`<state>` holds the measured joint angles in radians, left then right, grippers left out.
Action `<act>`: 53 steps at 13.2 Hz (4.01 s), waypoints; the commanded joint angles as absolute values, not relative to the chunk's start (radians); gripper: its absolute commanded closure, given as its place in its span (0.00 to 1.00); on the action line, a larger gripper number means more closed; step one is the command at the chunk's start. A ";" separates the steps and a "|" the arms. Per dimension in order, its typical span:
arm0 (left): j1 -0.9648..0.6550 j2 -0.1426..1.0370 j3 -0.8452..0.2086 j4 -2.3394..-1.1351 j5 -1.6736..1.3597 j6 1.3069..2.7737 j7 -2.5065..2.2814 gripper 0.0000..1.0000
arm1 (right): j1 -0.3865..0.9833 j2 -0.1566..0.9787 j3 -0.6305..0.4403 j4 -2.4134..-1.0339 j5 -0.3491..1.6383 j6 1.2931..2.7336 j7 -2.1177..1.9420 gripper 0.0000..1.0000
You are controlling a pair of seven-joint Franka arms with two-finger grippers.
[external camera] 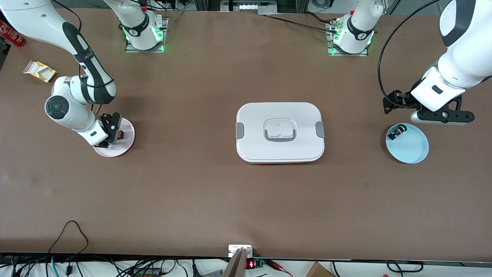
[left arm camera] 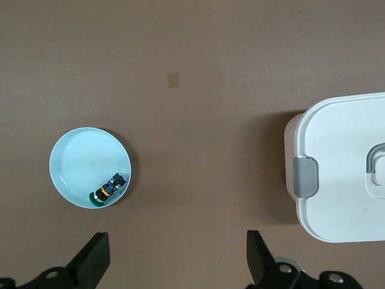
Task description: Transfer orange switch to right arm and place
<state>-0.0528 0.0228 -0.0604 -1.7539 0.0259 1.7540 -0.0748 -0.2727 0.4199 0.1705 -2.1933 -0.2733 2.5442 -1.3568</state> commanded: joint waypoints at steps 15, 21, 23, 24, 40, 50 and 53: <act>-0.046 0.023 -0.063 -1.740 0.015 1.740 -0.080 0.00 | -0.252 0.324 0.291 -1.810 -0.046 1.757 -0.308 0.00; -0.046 0.023 -0.063 -1.741 0.014 1.729 -0.092 0.00 | -0.213 0.258 0.311 -1.689 0.035 1.550 0.020 0.00; -0.046 0.023 -0.063 -1.741 0.015 1.729 -0.092 0.00 | -0.190 0.250 0.308 -1.565 0.015 1.412 0.063 0.00; -0.045 0.023 -0.063 -1.741 0.014 1.729 -0.092 0.00 | -0.175 0.230 0.307 -1.534 -0.001 1.381 0.061 0.00; -0.044 0.028 -0.063 -1.740 0.015 1.730 -0.092 0.00 | -0.015 -0.008 -0.023 -1.732 -0.031 1.631 0.022 0.00; -0.043 0.028 -0.063 -1.740 0.015 1.732 -0.089 0.00 | -0.015 -0.041 -0.017 -1.778 -0.020 1.651 -0.020 0.00; -0.043 0.028 -0.063 -1.740 0.015 1.732 -0.089 0.00 | -0.011 -0.035 0.014 -1.766 -0.026 1.640 -0.008 0.00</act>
<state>-0.0506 0.0229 -0.0592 -1.7540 0.0259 1.7463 -0.0864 -0.0110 -0.0273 -0.0098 -1.7708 -0.0320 1.6595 -0.0078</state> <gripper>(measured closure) 0.000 0.000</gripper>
